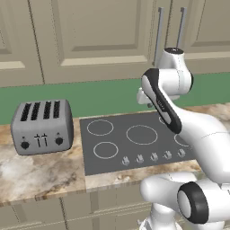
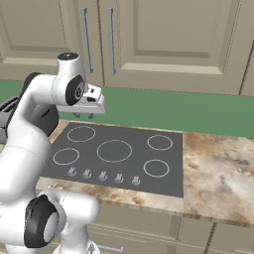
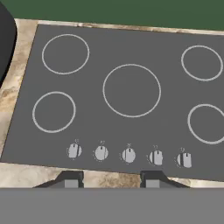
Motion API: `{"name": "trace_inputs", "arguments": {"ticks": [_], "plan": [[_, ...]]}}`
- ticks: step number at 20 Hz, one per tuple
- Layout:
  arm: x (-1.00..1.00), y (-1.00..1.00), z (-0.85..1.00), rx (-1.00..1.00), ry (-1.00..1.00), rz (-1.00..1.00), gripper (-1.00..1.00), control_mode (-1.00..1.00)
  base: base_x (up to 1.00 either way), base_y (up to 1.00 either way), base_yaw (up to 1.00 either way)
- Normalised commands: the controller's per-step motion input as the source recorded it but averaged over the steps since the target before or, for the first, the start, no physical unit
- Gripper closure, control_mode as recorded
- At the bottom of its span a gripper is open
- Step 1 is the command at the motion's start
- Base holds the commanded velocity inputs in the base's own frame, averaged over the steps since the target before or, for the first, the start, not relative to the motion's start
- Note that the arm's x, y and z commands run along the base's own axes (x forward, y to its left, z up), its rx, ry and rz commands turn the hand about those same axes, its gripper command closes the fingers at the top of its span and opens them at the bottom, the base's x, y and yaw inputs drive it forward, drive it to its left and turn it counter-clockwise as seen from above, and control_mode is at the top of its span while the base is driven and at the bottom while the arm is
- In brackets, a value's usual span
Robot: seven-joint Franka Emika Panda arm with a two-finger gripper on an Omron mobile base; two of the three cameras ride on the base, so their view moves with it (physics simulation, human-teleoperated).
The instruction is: Open the cabinet, pick the kettle from the cabinet, and place it in the sink.
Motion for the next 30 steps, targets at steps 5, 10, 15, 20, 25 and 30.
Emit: {"name": "trace_inputs", "arguments": {"ticks": [5, 10, 15, 20, 25, 30], "plan": [[-0.08, 0.0, 0.0, 0.0, -0.03, 0.01, -1.0, -1.0, 0.0, 0.0, 0.0], [-0.24, 0.01, 0.01, -0.01, -0.33, 0.1, -1.0, -1.0, 0.0, 0.0, 0.0], [-0.3, 0.0, 0.06, -0.03, -0.43, 0.04, -1.0, -1.0, 0.0, 0.0, 0.0], [-0.16, -0.01, 0.2, 0.0, -0.1, -0.03, -1.0, -1.0, 0.0, 0.0, 0.0], [-0.01, -0.01, 0.36, 0.0, 0.06, -0.06, -1.0, -1.0, 0.0, 0.0, 0.0], [-0.03, -0.03, 0.39, 0.0, 0.01, -0.04, -1.0, -1.0, 0.0, 0.0, 0.0]]}}
